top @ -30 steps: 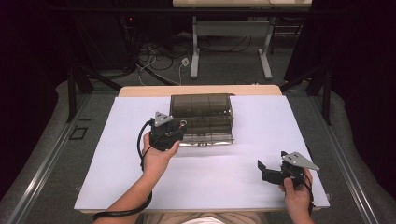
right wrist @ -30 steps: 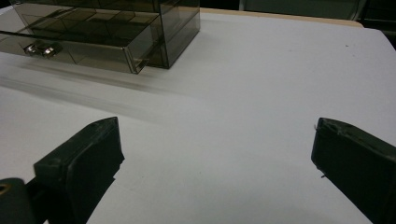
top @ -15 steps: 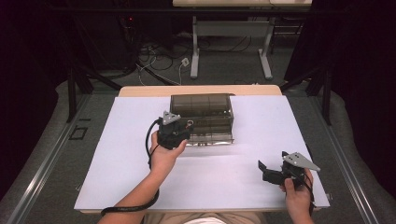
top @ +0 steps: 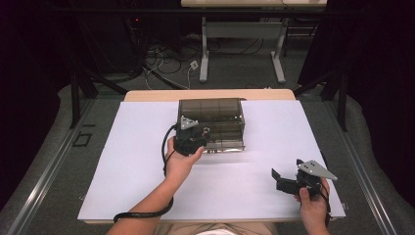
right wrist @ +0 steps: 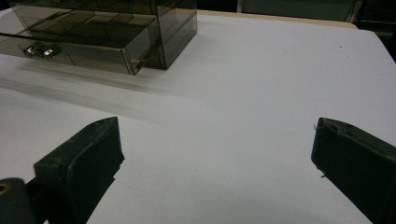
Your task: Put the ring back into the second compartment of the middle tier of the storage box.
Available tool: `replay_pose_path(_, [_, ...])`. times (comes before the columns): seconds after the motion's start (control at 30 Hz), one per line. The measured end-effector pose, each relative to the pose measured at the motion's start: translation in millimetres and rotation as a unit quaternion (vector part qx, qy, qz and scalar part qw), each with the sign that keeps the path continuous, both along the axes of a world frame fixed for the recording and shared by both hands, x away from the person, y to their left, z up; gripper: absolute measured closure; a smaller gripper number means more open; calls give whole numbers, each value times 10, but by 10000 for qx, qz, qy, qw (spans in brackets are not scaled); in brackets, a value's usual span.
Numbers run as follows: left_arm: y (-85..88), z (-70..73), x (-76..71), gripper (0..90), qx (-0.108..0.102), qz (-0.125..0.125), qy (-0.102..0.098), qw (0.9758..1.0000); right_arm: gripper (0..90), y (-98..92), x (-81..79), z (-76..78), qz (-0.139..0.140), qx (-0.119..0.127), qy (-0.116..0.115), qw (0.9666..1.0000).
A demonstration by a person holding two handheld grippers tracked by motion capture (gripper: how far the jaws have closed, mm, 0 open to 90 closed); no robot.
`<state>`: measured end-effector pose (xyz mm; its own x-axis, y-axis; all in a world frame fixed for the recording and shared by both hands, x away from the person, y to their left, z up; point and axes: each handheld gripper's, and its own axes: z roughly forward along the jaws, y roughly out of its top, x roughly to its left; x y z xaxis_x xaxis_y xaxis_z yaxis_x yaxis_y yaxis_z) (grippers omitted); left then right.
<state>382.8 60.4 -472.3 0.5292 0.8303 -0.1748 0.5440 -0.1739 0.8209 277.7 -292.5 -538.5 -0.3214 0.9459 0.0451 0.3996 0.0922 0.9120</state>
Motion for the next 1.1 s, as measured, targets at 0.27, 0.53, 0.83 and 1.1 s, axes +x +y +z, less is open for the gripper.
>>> replay_pose_path(0.27, [-88, -45, 67, 688, 133, -55, 144, 9998, 15, -18, 0, 4, -32, 5, 10, 10000])
replay_pose_path(0.53, [-159, -138, 128, 688, 221, -41, 282, 9993, 15, -18, -6, 6, -28, -20, 30, 10000])
replay_pose_path(0.83, [-188, -243, 189, 688, 320, 29, 440, 9985, 15, -9, -6, 1, 1, 21, -23, 10000])
replay_pose_path(1.1, [-226, -297, 231, 687, 364, 3, 577, 9977, 16, -20, -24, 12, 9, -41, 24, 10000])
